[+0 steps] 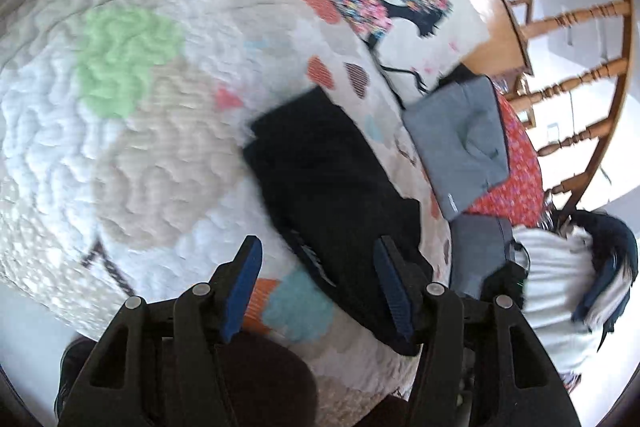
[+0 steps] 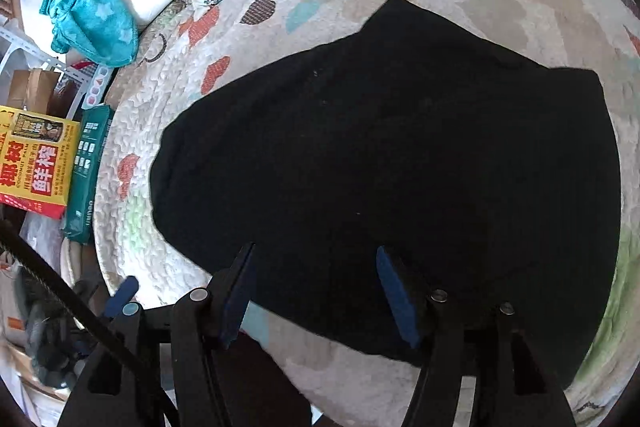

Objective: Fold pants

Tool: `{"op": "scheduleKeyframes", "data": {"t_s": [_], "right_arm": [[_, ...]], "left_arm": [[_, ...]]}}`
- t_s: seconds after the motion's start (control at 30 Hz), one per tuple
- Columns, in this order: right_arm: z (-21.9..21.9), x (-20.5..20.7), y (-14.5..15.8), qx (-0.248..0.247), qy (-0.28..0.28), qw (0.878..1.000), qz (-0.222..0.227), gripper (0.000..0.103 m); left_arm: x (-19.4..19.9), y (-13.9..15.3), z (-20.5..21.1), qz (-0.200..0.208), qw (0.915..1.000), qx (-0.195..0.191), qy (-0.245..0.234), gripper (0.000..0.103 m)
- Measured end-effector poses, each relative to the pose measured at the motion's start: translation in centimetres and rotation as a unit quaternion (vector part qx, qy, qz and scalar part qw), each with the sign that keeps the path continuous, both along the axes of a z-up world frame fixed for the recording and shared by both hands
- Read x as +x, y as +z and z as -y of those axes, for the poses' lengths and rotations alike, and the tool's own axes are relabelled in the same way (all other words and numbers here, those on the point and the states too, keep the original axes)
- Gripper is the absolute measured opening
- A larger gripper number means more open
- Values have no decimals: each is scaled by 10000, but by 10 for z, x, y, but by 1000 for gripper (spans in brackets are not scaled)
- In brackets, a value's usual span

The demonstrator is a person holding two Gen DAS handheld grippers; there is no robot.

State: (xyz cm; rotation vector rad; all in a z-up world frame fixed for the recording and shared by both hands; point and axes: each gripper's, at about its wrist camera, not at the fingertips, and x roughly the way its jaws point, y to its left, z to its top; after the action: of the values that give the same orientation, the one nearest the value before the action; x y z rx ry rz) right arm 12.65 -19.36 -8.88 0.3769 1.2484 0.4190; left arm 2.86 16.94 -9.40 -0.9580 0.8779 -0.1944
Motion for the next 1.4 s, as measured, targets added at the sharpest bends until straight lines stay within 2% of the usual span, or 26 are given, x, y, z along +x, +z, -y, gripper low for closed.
{"op": "scheduleKeyframes", "data": {"t_s": [0.2, 0.4, 0.5, 0.63, 0.8, 0.87, 0.93, 1.07, 1.13, 1.17, 1.2, 1.23, 1.27, 1.33, 1.4], "right_arm": [[-37, -4, 35, -175, 511, 9983, 215, 67], [-114, 31, 43, -621, 1282, 9897, 162, 70], [-157, 59, 37, -947, 1636, 9820, 4, 72], [-196, 97, 21, -1564, 1601, 9741, -316, 75], [-226, 131, 0, -1690, 1423, 9726, -727, 76], [-239, 139, -11, -1759, 1490, 9680, -988, 81], [-256, 145, -23, -2074, 1655, 9566, -1206, 90], [-289, 147, -44, -2957, 1980, 9228, -1474, 96], [-307, 141, -56, -3538, 2284, 8962, -1396, 97], [-312, 138, -57, -3666, 2363, 8906, -1289, 97], [-313, 137, -55, -3675, 2362, 8911, -1228, 95], [-311, 136, -51, -3669, 2313, 8936, -1156, 86], [-312, 133, -47, -3721, 2344, 8921, -1039, 80], [-302, 125, -38, -3725, 2385, 8928, -851, 54], [-287, 118, -25, -3452, 2360, 9058, -688, 45]], "left_arm": [[10, -33, -13, -256, 9990, -370, 86, 57], [19, -47, -8, -278, 9976, -627, -23, 57], [34, -45, -1, -154, 9984, -532, -81, 57], [56, -48, 3, -96, 9985, -525, -103, 57], [71, -48, 14, -18, 9988, -417, -269, 57], [71, -50, 12, 8, 9985, -488, -257, 57], [70, -52, 10, 28, 9980, -575, -250, 57], [67, -53, 10, 1, 9981, -595, -150, 57], [67, -51, 12, -44, 9986, -517, -114, 55], [66, -51, 13, -25, 9985, -519, -142, 55], [66, -51, 13, -40, 9985, -508, -213, 44], [67, -50, 14, -81, 9984, -483, -295, 23], [67, -51, 15, -102, 9975, -552, -419, 18], [62, -47, 17, -26, 9962, -713, -502, 18], [57, -34, 24, 131, 9961, -608, -618, 18]]}}
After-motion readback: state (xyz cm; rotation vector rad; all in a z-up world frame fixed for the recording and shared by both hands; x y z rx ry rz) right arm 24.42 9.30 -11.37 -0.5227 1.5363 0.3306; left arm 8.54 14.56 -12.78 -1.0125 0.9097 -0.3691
